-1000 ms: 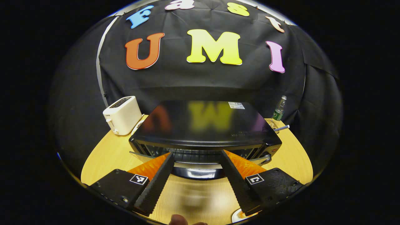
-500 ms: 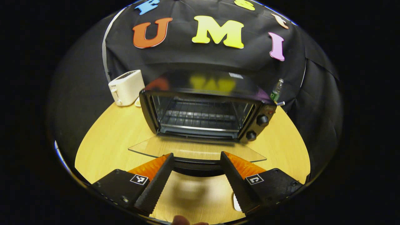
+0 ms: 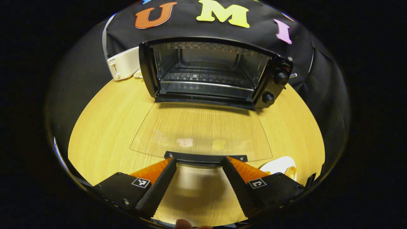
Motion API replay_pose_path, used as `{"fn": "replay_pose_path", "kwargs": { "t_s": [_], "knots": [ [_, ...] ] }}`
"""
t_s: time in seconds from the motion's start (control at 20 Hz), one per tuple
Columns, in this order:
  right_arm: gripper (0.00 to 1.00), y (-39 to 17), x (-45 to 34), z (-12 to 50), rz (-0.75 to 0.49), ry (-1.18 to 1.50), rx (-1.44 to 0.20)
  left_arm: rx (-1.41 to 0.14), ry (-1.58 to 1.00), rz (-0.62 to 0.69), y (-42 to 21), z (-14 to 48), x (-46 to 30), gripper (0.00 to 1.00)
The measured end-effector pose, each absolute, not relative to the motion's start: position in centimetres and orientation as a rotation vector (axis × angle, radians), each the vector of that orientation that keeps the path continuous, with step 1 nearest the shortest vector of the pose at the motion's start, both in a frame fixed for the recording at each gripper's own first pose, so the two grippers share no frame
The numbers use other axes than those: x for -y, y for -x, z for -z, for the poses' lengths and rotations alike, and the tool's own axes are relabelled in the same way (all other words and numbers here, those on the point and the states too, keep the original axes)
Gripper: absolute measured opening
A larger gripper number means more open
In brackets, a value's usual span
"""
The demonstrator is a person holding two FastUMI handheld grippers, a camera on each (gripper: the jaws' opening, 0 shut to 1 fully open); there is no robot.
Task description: Open the electric oven with the left hand, put the food in, and close the electric oven.
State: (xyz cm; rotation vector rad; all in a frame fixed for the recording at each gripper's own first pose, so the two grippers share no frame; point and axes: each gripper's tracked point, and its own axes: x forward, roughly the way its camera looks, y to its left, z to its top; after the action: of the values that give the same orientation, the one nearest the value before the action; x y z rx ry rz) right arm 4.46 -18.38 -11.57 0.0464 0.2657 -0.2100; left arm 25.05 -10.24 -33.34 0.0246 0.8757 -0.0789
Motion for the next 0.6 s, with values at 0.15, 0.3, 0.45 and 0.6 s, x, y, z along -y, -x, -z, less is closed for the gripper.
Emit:
{"fn": "replay_pose_path", "kwargs": {
  "t_s": [0.15, 0.3, 0.45, 0.6],
  "knots": [
    [0.97, -3.6, 18.3, 11.6, 0.210, -0.041, -0.279, -0.862, -0.027, 0.080, -25.3, 33.6, 10.1, 0.96],
    [0.97, -3.2, 18.0, 11.7, 0.201, -0.043, -0.297, -0.883, -0.025, 0.073, -24.9, 34.1, 10.1, 0.96],
    [0.97, -3.1, 17.5, 11.6, 0.186, -0.034, -0.297, -0.873, -0.020, 0.071, -24.8, 34.1, 10.0, 0.97],
    [0.97, -3.3, 17.0, 12.1, 0.170, -0.046, -0.312, -0.844, -0.007, 0.074, -24.9, 33.3, 10.0, 0.97]
  ]
}}
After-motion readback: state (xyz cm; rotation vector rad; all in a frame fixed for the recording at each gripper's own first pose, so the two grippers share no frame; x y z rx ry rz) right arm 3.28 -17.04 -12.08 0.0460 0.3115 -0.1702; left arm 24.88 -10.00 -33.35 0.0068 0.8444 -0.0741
